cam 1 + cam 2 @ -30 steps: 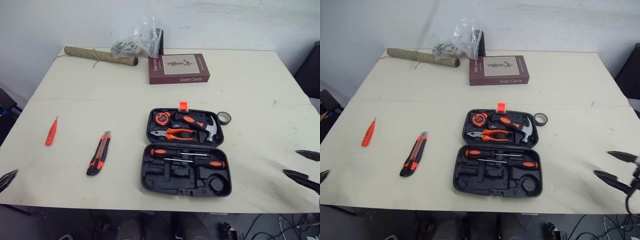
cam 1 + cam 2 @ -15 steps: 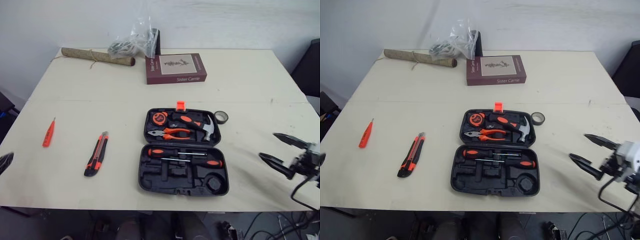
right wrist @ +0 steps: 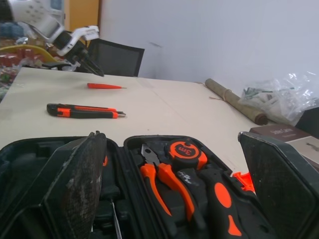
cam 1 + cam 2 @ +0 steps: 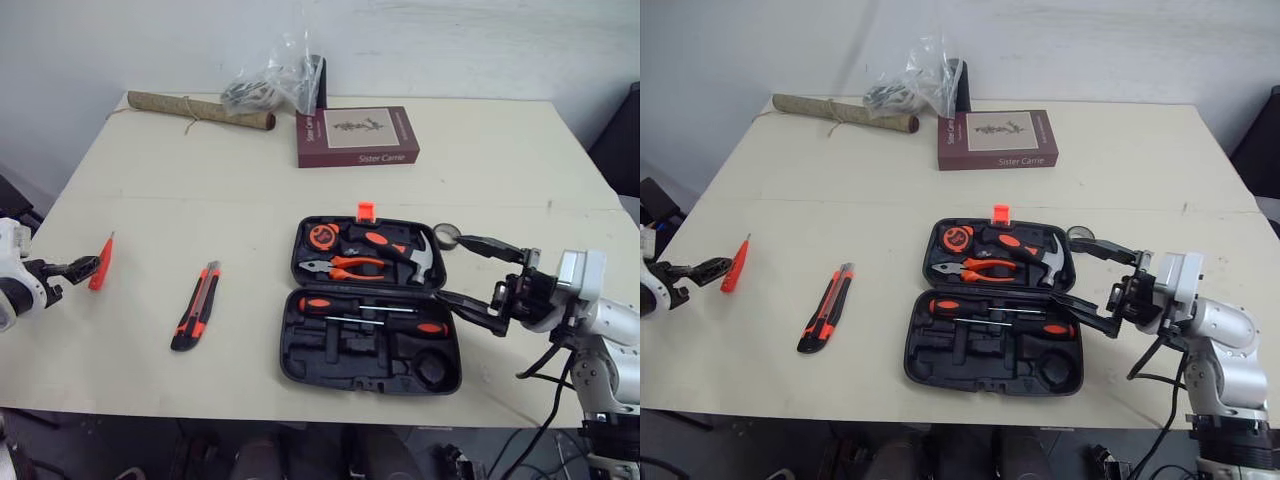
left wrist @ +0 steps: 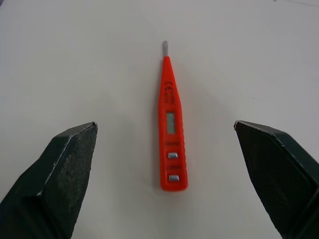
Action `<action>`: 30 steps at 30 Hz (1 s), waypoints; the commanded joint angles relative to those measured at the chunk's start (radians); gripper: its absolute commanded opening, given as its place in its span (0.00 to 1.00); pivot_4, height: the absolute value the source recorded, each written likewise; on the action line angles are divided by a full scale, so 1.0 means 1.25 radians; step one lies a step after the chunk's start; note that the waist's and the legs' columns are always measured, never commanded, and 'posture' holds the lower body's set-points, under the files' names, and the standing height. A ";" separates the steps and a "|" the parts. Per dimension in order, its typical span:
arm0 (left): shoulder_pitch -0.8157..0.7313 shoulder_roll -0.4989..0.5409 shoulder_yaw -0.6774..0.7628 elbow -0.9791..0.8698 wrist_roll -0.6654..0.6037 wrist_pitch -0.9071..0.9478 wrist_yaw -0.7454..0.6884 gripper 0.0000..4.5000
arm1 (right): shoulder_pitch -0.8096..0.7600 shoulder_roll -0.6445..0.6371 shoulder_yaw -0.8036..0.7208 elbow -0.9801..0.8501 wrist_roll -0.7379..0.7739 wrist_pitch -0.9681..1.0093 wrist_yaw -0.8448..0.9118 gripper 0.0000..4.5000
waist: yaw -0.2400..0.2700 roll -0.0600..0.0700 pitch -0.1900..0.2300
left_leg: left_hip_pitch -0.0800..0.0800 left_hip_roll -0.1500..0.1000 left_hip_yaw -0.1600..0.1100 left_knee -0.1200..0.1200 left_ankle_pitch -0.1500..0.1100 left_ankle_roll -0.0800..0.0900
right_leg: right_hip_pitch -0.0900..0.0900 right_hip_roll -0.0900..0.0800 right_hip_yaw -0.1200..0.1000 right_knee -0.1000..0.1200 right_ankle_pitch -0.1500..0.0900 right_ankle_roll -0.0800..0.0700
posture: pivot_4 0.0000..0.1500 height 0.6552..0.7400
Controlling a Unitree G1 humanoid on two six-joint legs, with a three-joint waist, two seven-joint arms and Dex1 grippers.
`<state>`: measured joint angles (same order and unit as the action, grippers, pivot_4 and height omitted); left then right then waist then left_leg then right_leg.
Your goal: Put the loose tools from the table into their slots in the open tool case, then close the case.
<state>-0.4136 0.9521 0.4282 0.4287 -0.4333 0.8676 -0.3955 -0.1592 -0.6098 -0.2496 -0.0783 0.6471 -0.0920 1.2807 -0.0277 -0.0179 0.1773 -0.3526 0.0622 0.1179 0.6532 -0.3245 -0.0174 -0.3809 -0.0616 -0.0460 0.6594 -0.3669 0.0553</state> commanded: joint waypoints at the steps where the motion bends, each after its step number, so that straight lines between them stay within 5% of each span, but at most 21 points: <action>1: -0.058 0.005 -0.088 0.104 0.070 -0.040 -0.041 1.00 | -0.005 0.004 -0.005 -0.017 0.000 -0.021 0.002 0.98 | -0.001 0.000 0.000 | 0.000 0.000 0.000 0.000 0.000 0.000 | -0.001 0.000 0.000 0.000 0.000 0.000 | 1.00 1.00; 8: -0.119 -0.015 -0.187 0.196 0.132 -0.027 -0.107 1.00 | 0.010 0.006 -0.001 -0.031 -0.009 -0.022 -0.019 0.98 | 0.002 0.000 0.000 | -0.002 0.000 0.002 0.003 0.002 -0.001 | -0.003 0.000 0.001 0.003 0.000 0.000 | 1.00 1.00; 12: -0.114 -0.019 -0.203 0.217 0.150 -0.008 -0.129 0.73 | 0.020 0.009 -0.004 -0.042 -0.009 -0.023 -0.030 1.00 | 0.003 0.002 -0.001 | -0.001 0.000 0.002 0.004 0.002 0.000 | -0.003 0.000 0.001 0.004 0.000 0.000 | 1.00 1.00; 19: -0.082 -0.020 -0.181 0.213 0.161 -0.025 -0.132 0.06 | 0.027 0.011 -0.013 -0.053 -0.002 -0.014 -0.059 1.00 | 0.001 0.005 -0.003 | 0.000 0.000 0.002 0.004 0.002 0.000 | -0.002 0.000 0.002 0.005 0.000 0.000 | 1.00 1.00; 27: -0.014 -0.020 -0.040 0.025 0.096 -0.246 -0.177 0.06 | 0.037 -0.004 -0.031 -0.049 -0.016 -0.012 -0.080 1.00 | 0.000 0.002 -0.001 | -0.001 0.001 0.002 0.003 0.002 -0.001 | -0.003 0.000 0.002 0.005 0.000 0.000 | 1.00 1.00; 30: 0.063 -0.008 -0.004 -0.175 0.026 -0.329 -0.323 0.06 | 0.056 -0.032 -0.058 -0.027 -0.020 -0.019 -0.067 1.00 | 0.003 -0.003 -0.001 | -0.007 0.001 0.001 0.005 0.002 -0.001 | -0.008 0.000 0.001 0.006 0.000 0.000 | 1.00 1.00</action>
<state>-0.3445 0.9083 0.3764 0.3522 -0.3433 0.5175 -0.7123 -0.0996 -0.6259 -0.2673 -0.1074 0.6146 -0.1018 1.1904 -0.0241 -0.0211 0.1756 -0.3647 0.0629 0.1186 0.6624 -0.3223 -0.0174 -0.3924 -0.0621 -0.0449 0.6677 -0.3669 0.0553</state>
